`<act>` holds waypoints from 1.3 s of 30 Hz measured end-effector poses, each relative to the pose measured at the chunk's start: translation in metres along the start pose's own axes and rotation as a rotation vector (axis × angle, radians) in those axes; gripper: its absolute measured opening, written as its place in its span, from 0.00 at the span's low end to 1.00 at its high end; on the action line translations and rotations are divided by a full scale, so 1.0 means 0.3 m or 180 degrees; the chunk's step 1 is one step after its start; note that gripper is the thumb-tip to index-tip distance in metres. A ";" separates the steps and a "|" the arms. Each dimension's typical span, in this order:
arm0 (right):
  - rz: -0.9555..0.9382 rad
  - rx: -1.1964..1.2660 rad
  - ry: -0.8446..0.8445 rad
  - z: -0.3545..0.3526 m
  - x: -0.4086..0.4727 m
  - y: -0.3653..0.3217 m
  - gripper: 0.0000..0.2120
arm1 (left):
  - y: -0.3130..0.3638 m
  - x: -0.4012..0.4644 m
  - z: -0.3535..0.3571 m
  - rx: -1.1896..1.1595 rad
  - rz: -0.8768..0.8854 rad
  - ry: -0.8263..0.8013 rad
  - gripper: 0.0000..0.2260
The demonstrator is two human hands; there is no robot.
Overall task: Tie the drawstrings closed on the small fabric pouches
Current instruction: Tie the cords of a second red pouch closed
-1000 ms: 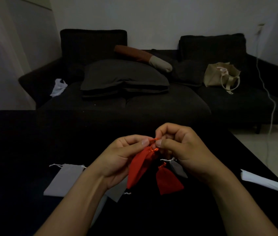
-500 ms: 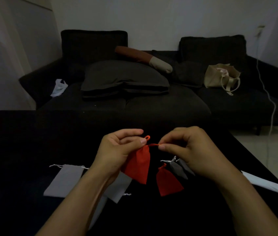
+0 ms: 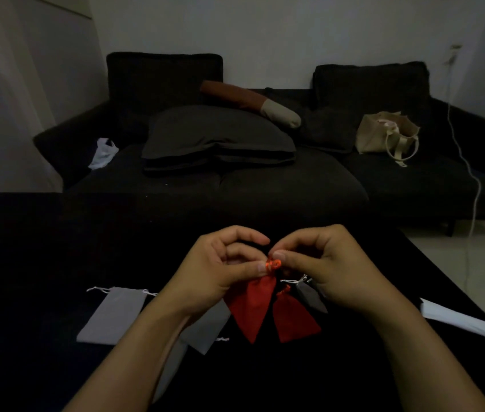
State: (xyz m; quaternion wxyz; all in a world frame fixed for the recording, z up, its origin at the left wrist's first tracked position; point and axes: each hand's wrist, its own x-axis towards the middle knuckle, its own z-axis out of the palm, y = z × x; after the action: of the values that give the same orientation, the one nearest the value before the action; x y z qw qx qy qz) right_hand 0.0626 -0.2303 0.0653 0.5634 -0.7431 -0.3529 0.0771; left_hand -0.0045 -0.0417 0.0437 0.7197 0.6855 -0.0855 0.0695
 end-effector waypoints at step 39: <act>0.0853 0.1816 -0.0435 0.050 -0.002 0.021 0.10 | 0.002 0.013 0.048 -0.0556 -0.0194 0.0655 0.10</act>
State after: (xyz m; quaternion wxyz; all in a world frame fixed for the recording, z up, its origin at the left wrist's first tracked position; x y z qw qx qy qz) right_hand 0.0573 -0.2196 0.0544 0.7088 -0.5881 -0.2530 0.2962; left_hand -0.0012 -0.0560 0.0457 0.7834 0.6117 0.0039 0.1098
